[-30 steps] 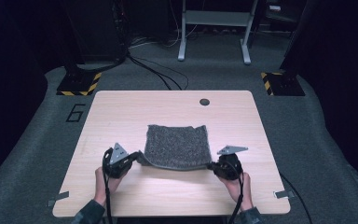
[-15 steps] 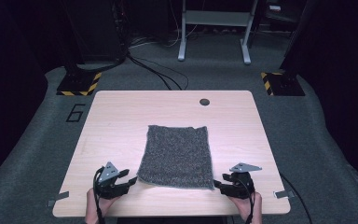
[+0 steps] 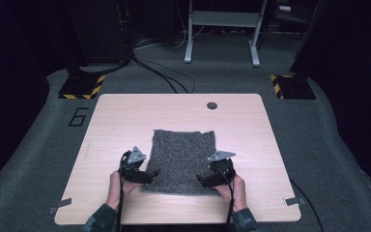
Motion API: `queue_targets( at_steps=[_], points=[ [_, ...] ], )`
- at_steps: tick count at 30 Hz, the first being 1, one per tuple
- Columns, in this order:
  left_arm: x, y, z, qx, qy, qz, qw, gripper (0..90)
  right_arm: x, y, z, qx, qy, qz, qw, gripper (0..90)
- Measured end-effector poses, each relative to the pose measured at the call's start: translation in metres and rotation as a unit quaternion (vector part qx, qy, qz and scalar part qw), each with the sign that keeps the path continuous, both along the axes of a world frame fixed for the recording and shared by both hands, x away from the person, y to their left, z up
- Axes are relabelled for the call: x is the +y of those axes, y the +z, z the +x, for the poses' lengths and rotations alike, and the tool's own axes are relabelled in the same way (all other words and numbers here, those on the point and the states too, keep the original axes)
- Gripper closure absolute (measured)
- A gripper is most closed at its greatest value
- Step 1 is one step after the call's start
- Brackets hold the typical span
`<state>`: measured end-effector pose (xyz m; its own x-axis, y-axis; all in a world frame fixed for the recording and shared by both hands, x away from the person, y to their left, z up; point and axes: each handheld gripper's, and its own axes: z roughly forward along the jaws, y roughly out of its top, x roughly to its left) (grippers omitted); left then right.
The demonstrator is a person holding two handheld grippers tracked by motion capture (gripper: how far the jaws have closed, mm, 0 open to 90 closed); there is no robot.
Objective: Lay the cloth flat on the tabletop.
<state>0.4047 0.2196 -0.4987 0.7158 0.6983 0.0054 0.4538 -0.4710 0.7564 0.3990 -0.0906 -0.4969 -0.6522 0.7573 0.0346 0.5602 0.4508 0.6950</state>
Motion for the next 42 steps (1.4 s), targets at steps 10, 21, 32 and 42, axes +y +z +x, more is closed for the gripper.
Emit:
queue_targets(
  at_steps=[10,21,32,42],
  points=[
    [-0.015,-0.025,0.009,0.039,0.006,0.03,0.9988,7.1,0.013,-0.025,0.018,0.018,0.006,-0.041,0.999,0.0],
    [-0.024,-0.027,-0.004,0.031,0.043,0.036,0.998,3.6,-0.002,-0.026,0.017,0.017,-0.007,-0.035,0.9992,0.0],
    [-0.023,-0.029,-0.013,0.024,0.039,0.028,0.9985,3.7,-0.004,-0.027,0.002,0.008,-0.011,-0.032,0.9994,0.3],
    [-0.014,-0.018,-0.019,0.022,0.054,-0.01,0.9982,1.6,-0.007,-0.022,-0.005,-0.01,-0.016,-0.02,0.9996,0.7]
  ],
)
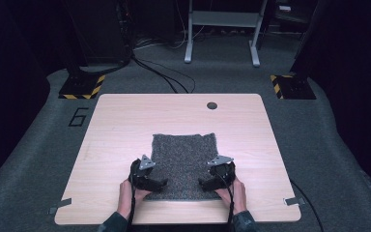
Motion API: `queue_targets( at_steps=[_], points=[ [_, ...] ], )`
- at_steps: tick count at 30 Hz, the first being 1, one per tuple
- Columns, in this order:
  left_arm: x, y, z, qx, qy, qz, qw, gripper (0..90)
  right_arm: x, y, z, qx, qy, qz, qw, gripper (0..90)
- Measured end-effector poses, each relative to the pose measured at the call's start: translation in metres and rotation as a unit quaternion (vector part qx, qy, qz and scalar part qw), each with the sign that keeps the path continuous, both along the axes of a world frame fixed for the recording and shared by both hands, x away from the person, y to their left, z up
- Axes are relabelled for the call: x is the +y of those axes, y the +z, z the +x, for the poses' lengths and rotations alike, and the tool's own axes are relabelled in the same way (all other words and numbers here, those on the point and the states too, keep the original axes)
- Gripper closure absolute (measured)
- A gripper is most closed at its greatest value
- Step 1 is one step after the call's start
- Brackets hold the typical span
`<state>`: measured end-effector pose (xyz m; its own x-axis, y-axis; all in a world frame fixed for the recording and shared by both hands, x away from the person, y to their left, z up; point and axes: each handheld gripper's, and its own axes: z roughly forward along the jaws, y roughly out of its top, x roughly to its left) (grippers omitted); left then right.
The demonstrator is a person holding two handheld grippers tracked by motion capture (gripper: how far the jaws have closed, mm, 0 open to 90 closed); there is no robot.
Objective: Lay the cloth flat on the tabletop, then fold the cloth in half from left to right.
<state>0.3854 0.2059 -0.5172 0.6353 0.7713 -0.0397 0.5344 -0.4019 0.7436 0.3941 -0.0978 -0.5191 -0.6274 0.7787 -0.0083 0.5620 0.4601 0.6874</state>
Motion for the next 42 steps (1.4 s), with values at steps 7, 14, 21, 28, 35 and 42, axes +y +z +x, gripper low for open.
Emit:
queue_targets(
  at_steps=[7,14,21,28,35,42],
  points=[
    [0.019,0.009,0.003,-0.003,0.027,-0.026,0.9993,1.1,0.001,0.012,-0.012,-0.014,0.009,0.029,0.9995,1.4],
    [0.027,0.016,0.01,-0.007,0.038,-0.027,0.9989,0.8,0.017,0.016,-0.025,-0.021,0.03,0.047,0.9982,2.1],
    [0.029,0.017,0.026,-0.002,0.036,-0.022,0.9991,0.5,0.035,0.021,-0.032,-0.02,0.055,0.059,0.9965,3.1],
    [0.035,0.019,0.048,-0.002,0.05,-0.019,0.9986,0.5,0.061,0.023,-0.038,-0.022,0.083,0.059,0.9946,3.4],
    [0.038,0.023,0.072,0.003,0.068,-0.022,0.9974,1.2,0.086,0.022,-0.043,-0.02,0.11,0.054,0.9923,4.2],
    [0.039,0.021,0.095,0.016,0.079,-0.022,0.9965,1.7,0.114,0.021,-0.051,-0.012,0.127,0.057,0.9902,4.7]
  ],
)
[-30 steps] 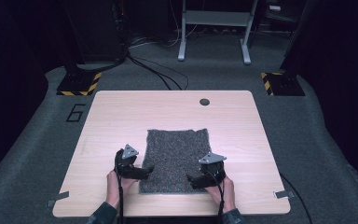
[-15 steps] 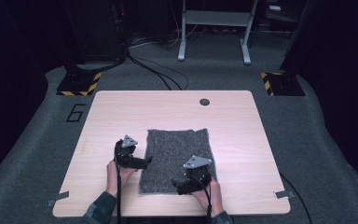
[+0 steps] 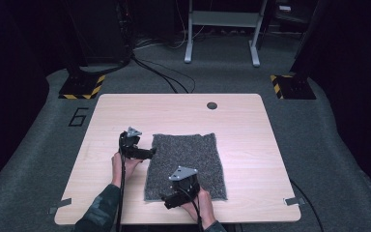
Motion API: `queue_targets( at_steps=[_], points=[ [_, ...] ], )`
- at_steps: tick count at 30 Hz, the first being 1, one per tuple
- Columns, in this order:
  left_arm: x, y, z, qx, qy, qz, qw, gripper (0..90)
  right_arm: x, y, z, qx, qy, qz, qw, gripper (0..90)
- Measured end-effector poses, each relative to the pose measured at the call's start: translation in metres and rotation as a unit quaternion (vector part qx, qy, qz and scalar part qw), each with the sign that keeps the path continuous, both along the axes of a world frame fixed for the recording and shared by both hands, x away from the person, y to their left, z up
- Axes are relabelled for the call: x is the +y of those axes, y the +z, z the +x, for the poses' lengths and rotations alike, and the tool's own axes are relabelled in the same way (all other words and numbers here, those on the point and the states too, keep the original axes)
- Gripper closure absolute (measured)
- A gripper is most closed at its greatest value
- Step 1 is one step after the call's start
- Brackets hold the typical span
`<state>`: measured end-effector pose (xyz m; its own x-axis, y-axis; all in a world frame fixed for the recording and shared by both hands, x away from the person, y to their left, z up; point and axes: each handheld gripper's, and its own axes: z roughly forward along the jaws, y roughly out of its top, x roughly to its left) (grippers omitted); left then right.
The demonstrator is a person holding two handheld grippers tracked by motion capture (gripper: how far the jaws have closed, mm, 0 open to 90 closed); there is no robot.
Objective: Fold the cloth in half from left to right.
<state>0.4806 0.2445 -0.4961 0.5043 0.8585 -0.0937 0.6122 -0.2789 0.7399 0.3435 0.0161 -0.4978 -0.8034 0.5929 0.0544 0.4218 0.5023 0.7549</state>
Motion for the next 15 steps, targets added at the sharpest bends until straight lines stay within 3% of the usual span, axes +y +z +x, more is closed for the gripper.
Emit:
queue_targets(
  at_steps=[5,10,15],
  points=[
    [-0.005,-0.001,0.014,0.006,0.008,-0.004,0.9999,1.8,0.014,-0.003,-0.003,-0.001,0.009,-0.001,1.0,6.6],
    [-0.012,-0.002,0.028,0.009,0.001,0.007,0.9999,3.5,0.031,-0.005,-0.006,-0.009,0.023,-0.002,0.9997,10.9],
    [-0.015,-0.008,0.041,0.02,0.013,0.0,0.9997,9.1,0.051,-0.008,-0.01,-0.012,0.031,-0.008,0.9994,17.6]
  ],
)
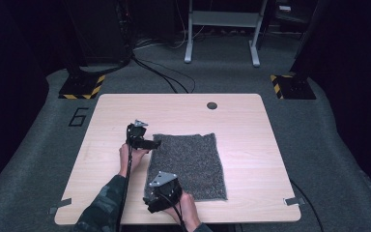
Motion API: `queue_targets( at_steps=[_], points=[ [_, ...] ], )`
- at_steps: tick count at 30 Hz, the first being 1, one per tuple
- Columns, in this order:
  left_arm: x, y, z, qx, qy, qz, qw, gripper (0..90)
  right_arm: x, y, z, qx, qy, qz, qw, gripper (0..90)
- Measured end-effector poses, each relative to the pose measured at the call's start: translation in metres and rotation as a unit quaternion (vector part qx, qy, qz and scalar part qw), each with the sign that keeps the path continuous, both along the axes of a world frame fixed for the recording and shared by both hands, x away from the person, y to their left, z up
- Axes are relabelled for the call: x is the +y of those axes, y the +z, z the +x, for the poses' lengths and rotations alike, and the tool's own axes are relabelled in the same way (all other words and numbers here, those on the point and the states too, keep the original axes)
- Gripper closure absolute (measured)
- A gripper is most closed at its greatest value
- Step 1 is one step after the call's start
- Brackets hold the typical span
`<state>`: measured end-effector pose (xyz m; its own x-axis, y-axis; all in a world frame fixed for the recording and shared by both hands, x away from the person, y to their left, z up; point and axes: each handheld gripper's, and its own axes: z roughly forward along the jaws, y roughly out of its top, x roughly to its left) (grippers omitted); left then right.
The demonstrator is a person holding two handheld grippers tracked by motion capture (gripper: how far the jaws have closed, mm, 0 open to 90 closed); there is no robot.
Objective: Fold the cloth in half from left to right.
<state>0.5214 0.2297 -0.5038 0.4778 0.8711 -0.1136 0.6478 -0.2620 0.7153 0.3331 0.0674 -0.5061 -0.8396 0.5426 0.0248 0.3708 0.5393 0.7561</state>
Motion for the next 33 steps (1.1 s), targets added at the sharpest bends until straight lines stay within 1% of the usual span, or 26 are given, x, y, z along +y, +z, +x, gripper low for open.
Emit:
queue_targets(
  at_steps=[2,3,6,7,8,9,11,12,13,14,15,16,17,18,19,20,21,23,24,25,26,28,29,30,31,33],
  points=[
    [-0.002,-0.003,0.004,-0.001,0.01,-0.007,0.9999,13.1,0.008,-0.003,-0.001,-0.007,0.003,-0.004,1.0,21.3],
    [-0.003,-0.005,0.005,-0.002,0.013,-0.008,0.9999,15.1,0.01,-0.003,-0.002,-0.002,-0.001,-0.007,1.0,23.1],
    [-0.007,-0.007,0.008,0.001,0.016,-0.002,0.9999,15.7,0.016,-0.008,-0.002,-0.006,-0.005,-0.013,0.9999,28.5],
    [-0.009,-0.008,0.009,-0.001,0.014,-0.002,0.9999,16.3,0.017,-0.01,-0.002,-0.007,-0.01,-0.017,0.9998,30.6],
    [-0.011,-0.009,0.009,-0.003,0.014,0.004,0.9999,17.5,0.018,-0.012,-0.002,-0.005,-0.012,-0.018,0.9997,32.0],
    [-0.013,-0.009,0.009,0.0,0.011,0.007,0.9999,19.7,0.019,-0.013,-0.002,-0.005,-0.013,-0.02,0.9997,34.6],
    [-0.016,-0.011,0.01,-0.002,0.009,0.011,0.9999,24.6,0.02,-0.015,-0.001,-0.001,-0.015,-0.027,0.9995,39.7],
    [-0.016,-0.011,0.011,0.0,0.004,0.018,0.9998,28.0,0.023,-0.016,-0.002,-0.001,-0.023,-0.023,0.9995,43.2],
    [-0.018,-0.012,0.011,0.0,0.01,0.016,0.9998,30.4,0.023,-0.016,-0.002,-0.002,-0.019,-0.029,0.9994,45.9],
    [-0.018,-0.012,0.011,0.0,0.007,0.018,0.9998,32.2,0.023,-0.017,-0.002,-0.003,-0.019,-0.03,0.9993,47.8],
    [-0.018,-0.014,0.011,-0.003,0.007,0.017,0.9998,35.2,0.024,-0.017,-0.003,-0.002,-0.02,-0.03,0.9994,51.2],
    [-0.019,-0.014,0.011,-0.006,0.007,0.02,0.9998,37.1,0.024,-0.017,-0.003,-0.006,-0.013,-0.032,0.9994,55.5],
    [-0.018,-0.014,0.011,-0.009,0.0,0.025,0.9996,40.7,0.024,-0.017,-0.003,-0.007,-0.015,-0.032,0.9994,59.2],
    [-0.019,-0.014,0.011,-0.011,0.005,0.022,0.9997,43.2,0.024,-0.017,-0.003,-0.007,-0.015,-0.03,0.9994,61.8],
    [-0.019,-0.014,0.011,-0.013,0.001,0.028,0.9995,45.8,0.024,-0.017,-0.003,-0.005,-0.015,-0.029,0.9994,65.4],
    [-0.019,-0.014,0.01,-0.016,-0.003,0.033,0.9993,48.6,0.024,-0.016,-0.003,-0.006,-0.017,-0.029,0.9994,68.2],
    [-0.019,-0.015,0.01,-0.023,-0.002,0.035,0.9991,52.0,0.024,-0.016,-0.005,0.002,-0.028,-0.025,0.9993,70.5],
    [-0.019,-0.015,0.008,-0.026,-0.008,0.041,0.9988,58.9,0.023,-0.017,-0.004,-0.005,-0.024,-0.028,0.9993,75.6],
    [-0.019,-0.016,0.008,-0.031,-0.006,0.033,0.999,61.6,0.022,-0.018,-0.004,-0.01,-0.026,-0.025,0.9993,76.9],
    [-0.019,-0.016,0.008,-0.032,-0.009,0.034,0.9989,66.0,0.022,-0.02,-0.005,-0.019,-0.031,-0.017,0.9992,78.4],
    [-0.018,-0.015,0.008,-0.03,-0.015,0.038,0.9987,69.4,0.022,-0.02,-0.007,-0.02,-0.034,-0.014,0.9991,79.6],
    [-0.02,-0.016,0.006,-0.035,-0.017,0.032,0.9987,75.1,0.023,-0.021,-0.008,-0.028,-0.036,-0.019,0.9988,82.1],
    [-0.022,-0.016,0.006,-0.036,-0.017,0.031,0.9987,78.4,0.025,-0.021,-0.009,-0.034,-0.043,-0.022,0.9982,83.1],
    [-0.022,-0.015,0.006,-0.032,-0.022,0.04,0.9984,80.6,0.027,-0.021,-0.011,-0.034,-0.048,-0.023,0.998,84.3],
    [-0.024,-0.016,0.006,-0.036,-0.02,0.037,0.9985,82.8,0.028,-0.021,-0.012,-0.045,-0.047,-0.029,0.9975,85.1],
    [-0.024,-0.016,0.006,-0.035,-0.024,0.041,0.9983,84.4,0.028,-0.021,-0.013,-0.046,-0.048,-0.03,0.9974,85.8]
  ],
)
